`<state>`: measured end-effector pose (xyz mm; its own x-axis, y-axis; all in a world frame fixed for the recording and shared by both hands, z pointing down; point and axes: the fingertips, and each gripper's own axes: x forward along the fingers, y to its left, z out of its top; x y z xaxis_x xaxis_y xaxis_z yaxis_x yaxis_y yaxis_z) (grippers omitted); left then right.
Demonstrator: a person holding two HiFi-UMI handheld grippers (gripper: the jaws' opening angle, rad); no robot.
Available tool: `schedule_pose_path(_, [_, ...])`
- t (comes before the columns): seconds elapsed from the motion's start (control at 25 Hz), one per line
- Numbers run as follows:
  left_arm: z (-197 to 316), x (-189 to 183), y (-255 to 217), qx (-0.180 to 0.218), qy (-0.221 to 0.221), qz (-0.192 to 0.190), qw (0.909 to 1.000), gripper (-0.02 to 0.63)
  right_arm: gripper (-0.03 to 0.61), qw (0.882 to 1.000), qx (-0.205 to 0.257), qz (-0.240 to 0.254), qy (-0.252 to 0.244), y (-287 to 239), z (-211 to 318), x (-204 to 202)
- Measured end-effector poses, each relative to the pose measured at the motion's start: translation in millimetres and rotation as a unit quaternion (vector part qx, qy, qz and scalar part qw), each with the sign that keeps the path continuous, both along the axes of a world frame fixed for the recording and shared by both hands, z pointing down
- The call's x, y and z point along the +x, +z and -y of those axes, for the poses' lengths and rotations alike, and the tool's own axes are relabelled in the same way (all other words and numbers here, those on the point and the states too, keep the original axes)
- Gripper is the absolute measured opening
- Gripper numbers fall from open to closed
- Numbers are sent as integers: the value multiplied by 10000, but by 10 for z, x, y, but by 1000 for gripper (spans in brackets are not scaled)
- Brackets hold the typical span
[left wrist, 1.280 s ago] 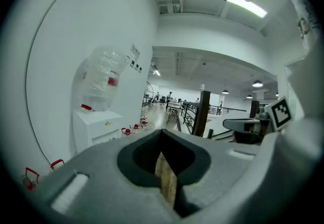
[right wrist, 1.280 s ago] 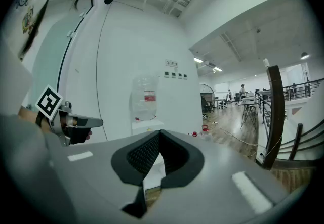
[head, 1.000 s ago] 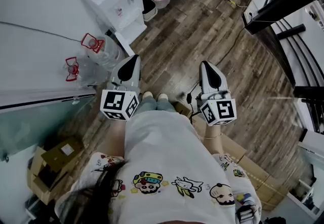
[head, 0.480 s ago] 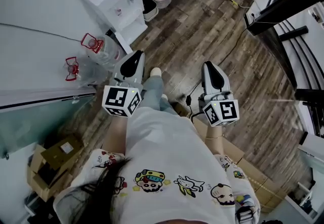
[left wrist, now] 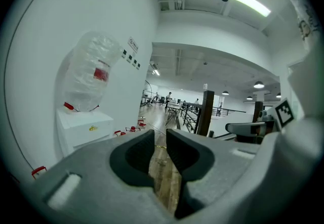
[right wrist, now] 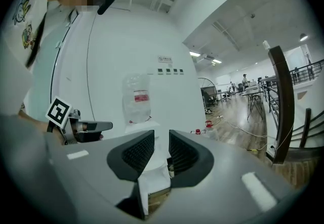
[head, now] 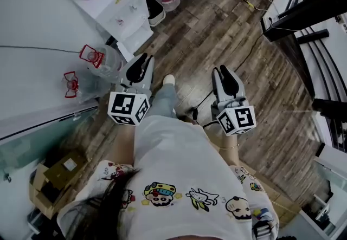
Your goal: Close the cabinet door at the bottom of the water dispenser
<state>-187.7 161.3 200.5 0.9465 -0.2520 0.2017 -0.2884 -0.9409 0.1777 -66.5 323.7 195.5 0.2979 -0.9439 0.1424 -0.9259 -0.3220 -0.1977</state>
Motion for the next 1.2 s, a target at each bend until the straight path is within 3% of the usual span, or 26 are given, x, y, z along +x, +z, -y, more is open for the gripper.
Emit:
schedule_pose_path(0.68, [1309, 1135, -151, 102, -239, -44, 9997, 64, 97, 9993, 140, 117, -317, -159, 1322, 1130])
schedule_pose_path(0.96, [1614, 1179, -188, 150, -426, -106, 9989, 64, 97, 9986, 120, 51, -510, -174, 1693, 1259])
schedule_pose_path(1.2, [1848, 1048, -175, 121, -923, -116, 9956, 64, 98, 9939, 39, -4, -1101, -194, 2090, 1254])
